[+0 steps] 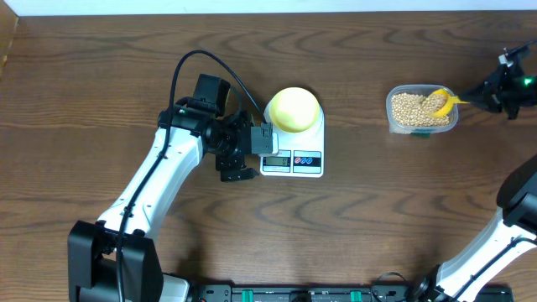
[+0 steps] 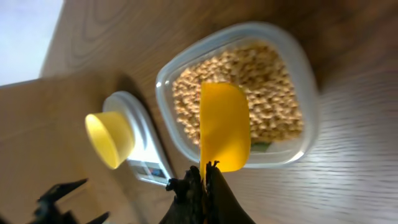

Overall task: Scoop item into bowl and weigh 50g on scale
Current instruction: 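Lift the soybean-filled yellow scoop out of the tub with the right gripper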

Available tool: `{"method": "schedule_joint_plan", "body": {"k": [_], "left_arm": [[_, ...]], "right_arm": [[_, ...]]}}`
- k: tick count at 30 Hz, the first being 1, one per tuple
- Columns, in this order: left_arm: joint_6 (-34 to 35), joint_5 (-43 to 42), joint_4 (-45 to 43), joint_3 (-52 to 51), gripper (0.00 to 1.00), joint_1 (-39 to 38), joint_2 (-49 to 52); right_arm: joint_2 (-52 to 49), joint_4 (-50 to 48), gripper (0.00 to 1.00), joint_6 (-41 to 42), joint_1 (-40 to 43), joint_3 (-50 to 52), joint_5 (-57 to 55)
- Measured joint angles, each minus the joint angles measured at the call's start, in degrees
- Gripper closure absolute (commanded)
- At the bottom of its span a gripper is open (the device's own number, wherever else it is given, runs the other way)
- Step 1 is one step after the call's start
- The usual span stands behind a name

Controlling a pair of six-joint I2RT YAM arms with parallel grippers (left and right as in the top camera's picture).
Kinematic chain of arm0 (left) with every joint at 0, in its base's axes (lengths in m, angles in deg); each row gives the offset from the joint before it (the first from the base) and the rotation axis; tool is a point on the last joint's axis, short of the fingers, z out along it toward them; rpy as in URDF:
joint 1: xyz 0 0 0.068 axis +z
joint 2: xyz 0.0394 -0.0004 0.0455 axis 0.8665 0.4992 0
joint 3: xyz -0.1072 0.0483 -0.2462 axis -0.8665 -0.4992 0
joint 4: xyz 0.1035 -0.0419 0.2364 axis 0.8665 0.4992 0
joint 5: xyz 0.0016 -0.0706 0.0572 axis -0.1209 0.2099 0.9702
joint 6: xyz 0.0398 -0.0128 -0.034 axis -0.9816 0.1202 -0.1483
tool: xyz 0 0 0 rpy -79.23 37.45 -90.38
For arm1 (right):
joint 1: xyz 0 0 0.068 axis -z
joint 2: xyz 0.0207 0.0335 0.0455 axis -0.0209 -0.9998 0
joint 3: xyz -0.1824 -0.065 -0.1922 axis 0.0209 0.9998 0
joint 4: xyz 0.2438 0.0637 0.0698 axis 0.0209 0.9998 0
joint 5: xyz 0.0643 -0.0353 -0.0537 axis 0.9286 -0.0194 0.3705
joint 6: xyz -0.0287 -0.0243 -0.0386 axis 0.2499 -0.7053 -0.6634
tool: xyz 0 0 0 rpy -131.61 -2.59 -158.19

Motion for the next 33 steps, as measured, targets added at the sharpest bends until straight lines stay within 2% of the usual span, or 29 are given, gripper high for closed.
{"method": "schedule_joint_plan", "body": {"k": [6,16,24,33], "left_arm": [[0.0,0.0,0.0,0.0,0.02,0.0,0.0],[0.0,0.0,0.0,0.0,0.03,0.0,0.0],[0.0,0.0,0.0,0.0,0.02,0.0,0.0],[0.0,0.0,0.0,0.0,0.03,0.0,0.0]], "right_arm": [[0.0,0.1,0.99,0.0,-0.6,-0.3,-3.3],[0.0,0.6,0.99,-5.7,0.1,-0.3,0.7],[0.0,-0.2,0.99,-13.3,3.5,3.7,9.0],[0.0,-6.8,0.99,-19.3,8.3,12.7,20.8]]}}
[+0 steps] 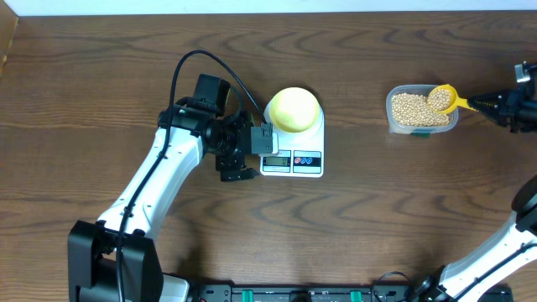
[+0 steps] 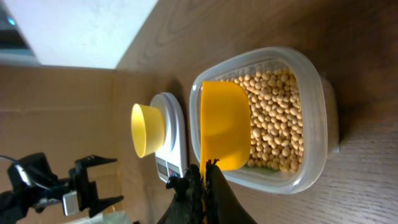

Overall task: Scoop item into bowl and weigh 50g on scale
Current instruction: 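Lift the soybean-filled yellow scoop out of the tub with the right gripper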

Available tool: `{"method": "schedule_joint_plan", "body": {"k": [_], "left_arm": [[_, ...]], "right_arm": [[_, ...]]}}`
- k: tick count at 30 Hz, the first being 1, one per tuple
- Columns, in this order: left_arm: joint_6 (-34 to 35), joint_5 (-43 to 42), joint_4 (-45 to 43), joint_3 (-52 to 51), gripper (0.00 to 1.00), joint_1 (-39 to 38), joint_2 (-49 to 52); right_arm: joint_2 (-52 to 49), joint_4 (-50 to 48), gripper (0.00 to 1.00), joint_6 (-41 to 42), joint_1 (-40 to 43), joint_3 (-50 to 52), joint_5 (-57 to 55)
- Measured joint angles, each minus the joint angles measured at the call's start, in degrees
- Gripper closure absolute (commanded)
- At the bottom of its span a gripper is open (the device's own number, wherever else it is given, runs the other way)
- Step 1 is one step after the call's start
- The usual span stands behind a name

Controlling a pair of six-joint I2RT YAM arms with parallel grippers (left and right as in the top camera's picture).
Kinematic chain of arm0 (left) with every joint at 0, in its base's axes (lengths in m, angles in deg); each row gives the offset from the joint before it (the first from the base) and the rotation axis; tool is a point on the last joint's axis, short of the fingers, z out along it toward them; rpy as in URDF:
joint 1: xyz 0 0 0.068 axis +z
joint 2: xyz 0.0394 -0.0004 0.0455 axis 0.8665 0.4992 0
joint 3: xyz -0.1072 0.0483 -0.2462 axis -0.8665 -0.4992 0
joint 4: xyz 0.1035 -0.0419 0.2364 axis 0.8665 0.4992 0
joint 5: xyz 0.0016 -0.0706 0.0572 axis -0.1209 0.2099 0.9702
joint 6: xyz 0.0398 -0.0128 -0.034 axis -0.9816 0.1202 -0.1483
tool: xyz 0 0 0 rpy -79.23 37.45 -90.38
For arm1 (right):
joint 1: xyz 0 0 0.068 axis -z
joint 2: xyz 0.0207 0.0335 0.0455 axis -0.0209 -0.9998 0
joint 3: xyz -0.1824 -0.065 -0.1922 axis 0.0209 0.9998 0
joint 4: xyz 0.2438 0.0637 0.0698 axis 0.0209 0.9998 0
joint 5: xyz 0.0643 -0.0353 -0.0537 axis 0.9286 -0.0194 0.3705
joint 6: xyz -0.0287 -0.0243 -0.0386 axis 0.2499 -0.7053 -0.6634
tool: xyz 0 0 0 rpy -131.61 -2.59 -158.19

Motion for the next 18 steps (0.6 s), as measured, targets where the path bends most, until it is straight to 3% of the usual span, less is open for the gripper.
{"method": "schedule_joint_plan", "body": {"k": [18], "left_arm": [[0.0,0.0,0.0,0.0,0.03,0.0,0.0]], "right_arm": [[0.0,-1.7,0.99,2.9,-0.3,2.7,6.6]]}}
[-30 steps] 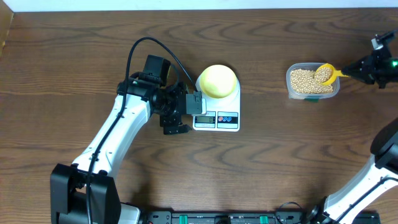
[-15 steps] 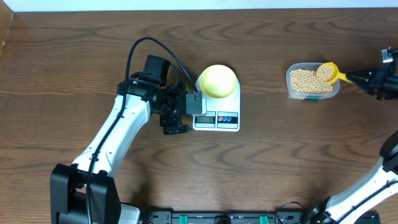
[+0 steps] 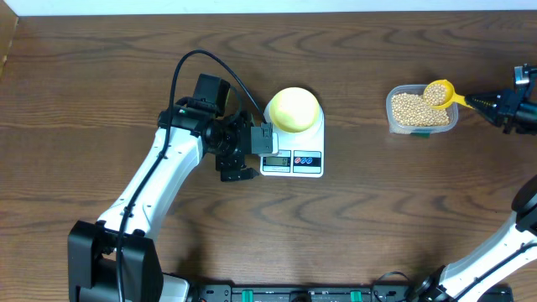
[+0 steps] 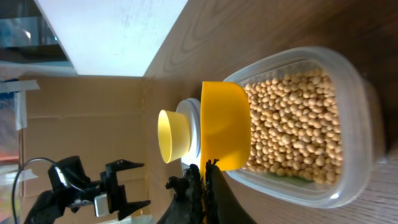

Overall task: Scoop item into bowl and weigh 50g on scale
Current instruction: 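Lift the soybean-filled yellow scoop out of the tub with the right gripper, then carry the filled scoop with the right gripper over the yellow bowl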

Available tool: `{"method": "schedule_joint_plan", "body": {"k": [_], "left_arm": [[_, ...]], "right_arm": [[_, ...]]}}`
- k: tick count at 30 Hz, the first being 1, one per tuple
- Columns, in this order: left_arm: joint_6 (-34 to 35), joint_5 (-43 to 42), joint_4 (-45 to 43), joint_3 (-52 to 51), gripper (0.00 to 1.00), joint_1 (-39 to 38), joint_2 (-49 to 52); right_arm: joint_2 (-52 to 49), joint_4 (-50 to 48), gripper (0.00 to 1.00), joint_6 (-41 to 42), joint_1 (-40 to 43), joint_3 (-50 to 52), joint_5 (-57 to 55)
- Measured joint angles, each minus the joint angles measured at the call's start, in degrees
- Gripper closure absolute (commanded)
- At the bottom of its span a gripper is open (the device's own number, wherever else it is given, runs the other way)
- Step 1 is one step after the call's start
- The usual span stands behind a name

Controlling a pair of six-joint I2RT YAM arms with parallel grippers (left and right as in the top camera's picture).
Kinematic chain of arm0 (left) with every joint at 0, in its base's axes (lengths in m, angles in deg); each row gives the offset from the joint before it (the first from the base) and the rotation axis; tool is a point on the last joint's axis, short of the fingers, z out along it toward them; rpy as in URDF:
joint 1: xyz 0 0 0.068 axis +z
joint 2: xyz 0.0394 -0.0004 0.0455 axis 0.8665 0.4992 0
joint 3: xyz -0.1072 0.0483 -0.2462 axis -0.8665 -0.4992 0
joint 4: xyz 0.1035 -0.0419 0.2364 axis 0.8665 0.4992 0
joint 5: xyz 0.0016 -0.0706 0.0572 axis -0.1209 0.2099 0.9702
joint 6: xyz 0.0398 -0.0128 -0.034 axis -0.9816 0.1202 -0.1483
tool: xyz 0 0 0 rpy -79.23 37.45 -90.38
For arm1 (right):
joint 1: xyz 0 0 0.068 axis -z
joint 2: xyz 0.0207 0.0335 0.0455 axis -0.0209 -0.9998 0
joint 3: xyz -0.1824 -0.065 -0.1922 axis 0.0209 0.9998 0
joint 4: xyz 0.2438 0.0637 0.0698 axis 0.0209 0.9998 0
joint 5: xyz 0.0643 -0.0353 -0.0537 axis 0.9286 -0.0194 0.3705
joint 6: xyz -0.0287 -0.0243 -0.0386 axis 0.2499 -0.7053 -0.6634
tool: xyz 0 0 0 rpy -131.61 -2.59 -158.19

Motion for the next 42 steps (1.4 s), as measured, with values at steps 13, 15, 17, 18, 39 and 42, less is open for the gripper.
{"method": "schedule_joint_plan", "body": {"k": [13,15,17,18,39,42], "left_arm": [[0.0,0.0,0.0,0.0,0.03,0.0,0.0],[0.0,0.0,0.0,0.0,0.02,0.0,0.0],[0.0,0.0,0.0,0.0,0.02,0.0,0.0],[0.0,0.0,0.0,0.0,0.02,0.0,0.0],[0.0,0.0,0.0,0.0,0.03,0.0,0.0],[0.0,0.0,0.0,0.0,0.02,0.0,0.0]], "right_arm": [[0.0,-0.3,0.99,1.7,-9.8,0.0,4.8],[0.0,-0.5,0.99,2.1,-11.7,0.0,5.2],[0.0,-0.6,0.99,2.3,-13.4,0.0,5.7],[0.0,-0.7,0.99,2.3,-14.2,0.0,6.1],[0.0,-9.6,0.99,6.7,-32.1,0.1,8.9],[0.0,-11.5,0.99,7.4,-33.8,0.2,8.9]]}}
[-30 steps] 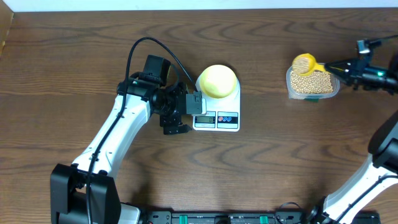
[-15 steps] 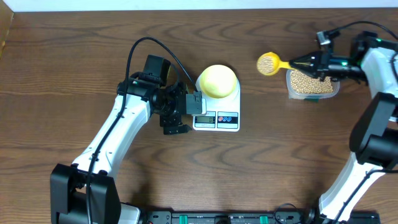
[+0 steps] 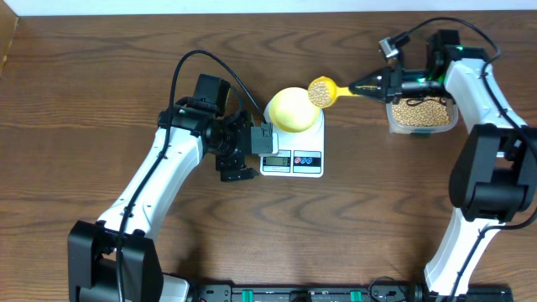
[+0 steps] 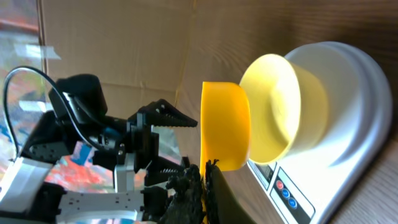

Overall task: Scoop item into bowl and weigh 50g on scale
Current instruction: 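Carry the filled scoop with the right gripper over the yellow bowl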

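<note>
A yellow bowl (image 3: 293,108) stands on the white scale (image 3: 294,159) at mid-table; in the right wrist view the bowl (image 4: 280,115) sits on the scale (image 4: 348,124). My right gripper (image 3: 375,84) is shut on the handle of a yellow scoop (image 3: 320,91) that holds beans, right at the bowl's right rim. The right wrist view shows the scoop (image 4: 225,124) edge-on beside the bowl. The clear tub of beans (image 3: 421,113) lies under my right arm. My left gripper (image 3: 254,156) rests at the scale's left side, open.
The left arm's black cable (image 3: 193,63) arcs above the table. Cardboard and clutter fill the background of the right wrist view. The table's far edge runs along the top of the overhead view.
My right gripper has carried the filled scoop from over the bean tub leftward to the bowl's right rim. The left arm has not moved.
The scoop lay tilted in the beans of the tub. Then it sat level and full over the tub, and a little higher a moment later. Now it is beside the bowl on the scale. My left gripper stayed by the scale throughout.
</note>
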Available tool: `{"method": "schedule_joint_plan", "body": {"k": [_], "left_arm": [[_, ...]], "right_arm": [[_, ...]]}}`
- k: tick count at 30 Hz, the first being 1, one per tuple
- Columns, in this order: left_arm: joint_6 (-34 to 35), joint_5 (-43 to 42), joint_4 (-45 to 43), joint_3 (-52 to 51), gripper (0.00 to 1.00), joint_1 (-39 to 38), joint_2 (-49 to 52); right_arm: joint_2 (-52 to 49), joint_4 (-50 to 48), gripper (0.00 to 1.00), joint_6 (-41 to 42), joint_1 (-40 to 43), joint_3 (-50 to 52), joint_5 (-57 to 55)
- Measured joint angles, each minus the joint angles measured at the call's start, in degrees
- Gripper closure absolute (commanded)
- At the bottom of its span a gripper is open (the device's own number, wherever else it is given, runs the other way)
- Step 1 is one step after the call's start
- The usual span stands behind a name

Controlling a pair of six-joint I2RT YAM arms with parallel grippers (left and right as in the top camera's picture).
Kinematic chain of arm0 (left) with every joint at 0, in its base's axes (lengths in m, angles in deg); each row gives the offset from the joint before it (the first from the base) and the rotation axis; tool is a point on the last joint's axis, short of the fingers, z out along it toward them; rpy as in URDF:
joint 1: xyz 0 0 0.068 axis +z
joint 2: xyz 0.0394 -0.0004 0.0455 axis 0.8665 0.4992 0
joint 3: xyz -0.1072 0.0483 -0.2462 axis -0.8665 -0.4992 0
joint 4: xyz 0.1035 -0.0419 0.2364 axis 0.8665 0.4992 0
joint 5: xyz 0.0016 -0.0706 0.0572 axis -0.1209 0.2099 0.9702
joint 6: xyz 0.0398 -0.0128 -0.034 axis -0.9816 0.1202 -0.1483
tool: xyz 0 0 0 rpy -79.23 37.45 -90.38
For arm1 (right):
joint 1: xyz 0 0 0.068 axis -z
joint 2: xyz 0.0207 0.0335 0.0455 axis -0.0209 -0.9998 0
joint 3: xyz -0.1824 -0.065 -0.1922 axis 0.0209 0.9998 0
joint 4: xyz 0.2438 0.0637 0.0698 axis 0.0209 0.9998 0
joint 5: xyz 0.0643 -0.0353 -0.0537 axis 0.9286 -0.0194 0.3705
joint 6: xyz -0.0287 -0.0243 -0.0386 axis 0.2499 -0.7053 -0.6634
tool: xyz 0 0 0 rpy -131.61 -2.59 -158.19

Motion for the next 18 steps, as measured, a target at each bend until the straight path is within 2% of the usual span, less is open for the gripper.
{"method": "schedule_joint_plan", "body": {"k": [10,18], "left_arm": [[0.0,0.0,0.0,0.0,0.02,0.0,0.0],[0.0,0.0,0.0,0.0,0.02,0.0,0.0]], "right_arm": [[0.0,-9.7,0.99,5.0,-4.1,0.0,-0.1],[0.0,-11.9,0.99,7.5,-5.4,0.0,-4.4]]}}
